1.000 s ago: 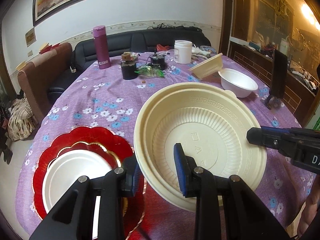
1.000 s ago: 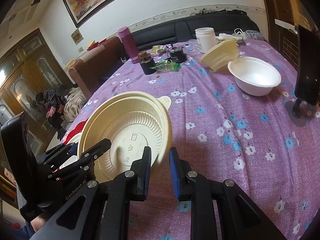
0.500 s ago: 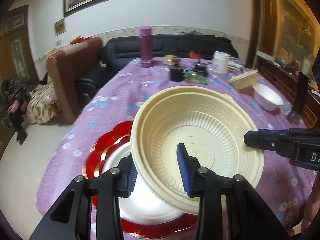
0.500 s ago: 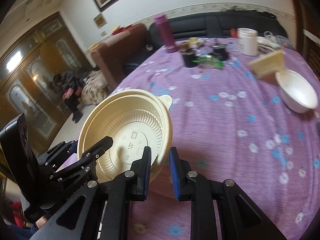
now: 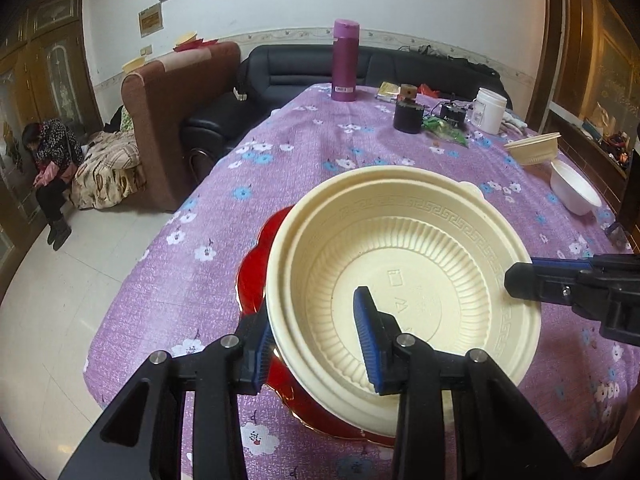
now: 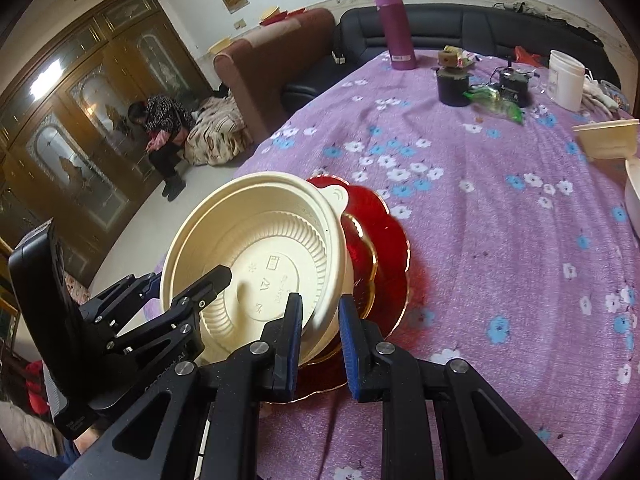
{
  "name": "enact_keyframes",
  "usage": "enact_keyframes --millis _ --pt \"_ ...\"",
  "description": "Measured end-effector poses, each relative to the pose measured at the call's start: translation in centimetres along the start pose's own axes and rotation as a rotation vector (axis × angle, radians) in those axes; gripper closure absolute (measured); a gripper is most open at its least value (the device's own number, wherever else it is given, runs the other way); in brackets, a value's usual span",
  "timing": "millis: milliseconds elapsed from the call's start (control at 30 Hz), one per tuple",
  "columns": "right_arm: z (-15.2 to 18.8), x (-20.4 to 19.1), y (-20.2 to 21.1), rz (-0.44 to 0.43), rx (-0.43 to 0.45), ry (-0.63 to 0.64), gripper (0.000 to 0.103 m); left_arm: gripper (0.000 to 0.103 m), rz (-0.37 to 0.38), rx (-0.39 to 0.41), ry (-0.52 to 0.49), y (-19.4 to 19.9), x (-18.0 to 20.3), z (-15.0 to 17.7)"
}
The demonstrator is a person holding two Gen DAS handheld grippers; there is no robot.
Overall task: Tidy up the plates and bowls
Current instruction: 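Lower the beige bowl into the white bowl and open the right tool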
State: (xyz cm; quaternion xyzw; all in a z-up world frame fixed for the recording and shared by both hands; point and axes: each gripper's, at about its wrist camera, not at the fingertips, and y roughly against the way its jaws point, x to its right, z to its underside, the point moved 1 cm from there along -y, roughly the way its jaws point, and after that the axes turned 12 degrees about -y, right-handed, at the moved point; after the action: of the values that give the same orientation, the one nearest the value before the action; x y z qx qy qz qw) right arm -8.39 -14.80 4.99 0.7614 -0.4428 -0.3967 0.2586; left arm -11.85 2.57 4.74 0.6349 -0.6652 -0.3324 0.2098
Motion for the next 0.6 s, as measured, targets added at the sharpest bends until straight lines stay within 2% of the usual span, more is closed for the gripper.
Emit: enact_keyframes --millis 533,600 --pt "0.34 0.61 -0.67 0.002 -0.020 -0.024 0.081 0.066 -0.038 0.007 -0.002 0.13 -0.30 0.28" --pt "0.37 0.67 -0.65 -0.004 -0.020 -0.025 0.081 0.062 -0.049 0.011 -0.003 0.21 -0.27 0.23"
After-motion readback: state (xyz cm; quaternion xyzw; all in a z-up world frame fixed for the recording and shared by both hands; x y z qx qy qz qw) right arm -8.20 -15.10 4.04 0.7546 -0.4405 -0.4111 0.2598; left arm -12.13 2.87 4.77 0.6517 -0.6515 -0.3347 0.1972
